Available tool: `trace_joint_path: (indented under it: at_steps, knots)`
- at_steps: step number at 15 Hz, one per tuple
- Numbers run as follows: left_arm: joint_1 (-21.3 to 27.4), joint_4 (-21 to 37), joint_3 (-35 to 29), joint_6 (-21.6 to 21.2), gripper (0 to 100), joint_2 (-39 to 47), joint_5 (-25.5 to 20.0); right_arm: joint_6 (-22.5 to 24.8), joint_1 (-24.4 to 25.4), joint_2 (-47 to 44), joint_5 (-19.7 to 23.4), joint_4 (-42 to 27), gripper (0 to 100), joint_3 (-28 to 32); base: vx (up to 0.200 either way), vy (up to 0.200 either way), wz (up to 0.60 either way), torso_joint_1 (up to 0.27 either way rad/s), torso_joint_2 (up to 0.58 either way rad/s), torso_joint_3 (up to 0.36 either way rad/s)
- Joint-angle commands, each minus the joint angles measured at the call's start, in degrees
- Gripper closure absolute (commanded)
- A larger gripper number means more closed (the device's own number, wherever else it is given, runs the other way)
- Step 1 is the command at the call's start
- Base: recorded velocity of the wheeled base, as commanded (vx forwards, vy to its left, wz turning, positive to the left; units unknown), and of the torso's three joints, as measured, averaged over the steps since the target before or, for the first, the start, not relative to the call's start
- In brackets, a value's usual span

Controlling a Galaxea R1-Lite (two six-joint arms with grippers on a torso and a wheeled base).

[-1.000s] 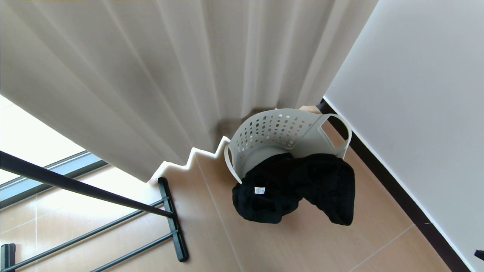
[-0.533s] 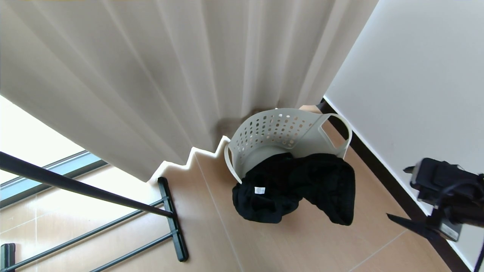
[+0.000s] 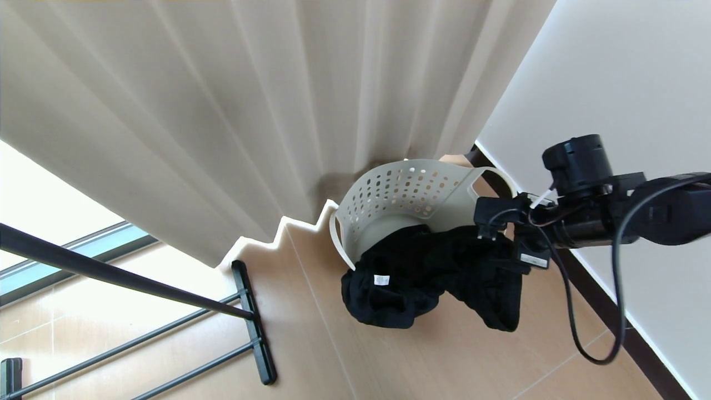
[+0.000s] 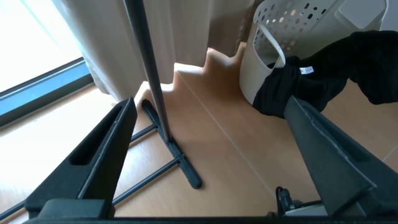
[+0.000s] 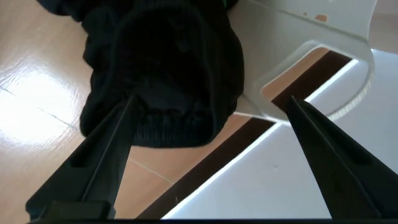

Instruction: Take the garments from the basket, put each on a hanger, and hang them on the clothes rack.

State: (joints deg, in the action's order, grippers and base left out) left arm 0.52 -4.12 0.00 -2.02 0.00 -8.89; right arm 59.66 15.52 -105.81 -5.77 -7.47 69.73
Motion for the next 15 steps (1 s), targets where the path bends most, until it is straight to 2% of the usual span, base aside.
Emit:
trace_joint_path:
  at_steps: [1,2,5,15]
  knots:
    - [0.00,-0.01,0.00,0.00,0,0.00,0.01,0.28,0.92,-9.76,-0.65,-0.17,0,6.47,0.000,0.000,0.00,0.000,0.00,0.000]
    - [0.00,-0.01,0.00,0.00,0,0.00,0.01,0.28,0.92,-12.75,-0.65,-0.17,0,9.99,0.000,0.000,0.00,0.000,0.00,0.000]
    - [0.00,-0.01,0.00,0.00,0,0.00,0.10,0.19,0.65,-16.09,-0.56,-0.35,0,15.61,0.000,0.000,0.00,0.000,0.00,0.000]
    - [0.00,-0.01,0.00,0.00,0,0.00,0.01,0.10,0.30,-19.08,-0.47,-0.26,0,18.86,0.000,0.000,0.00,0.000,0.00,0.000]
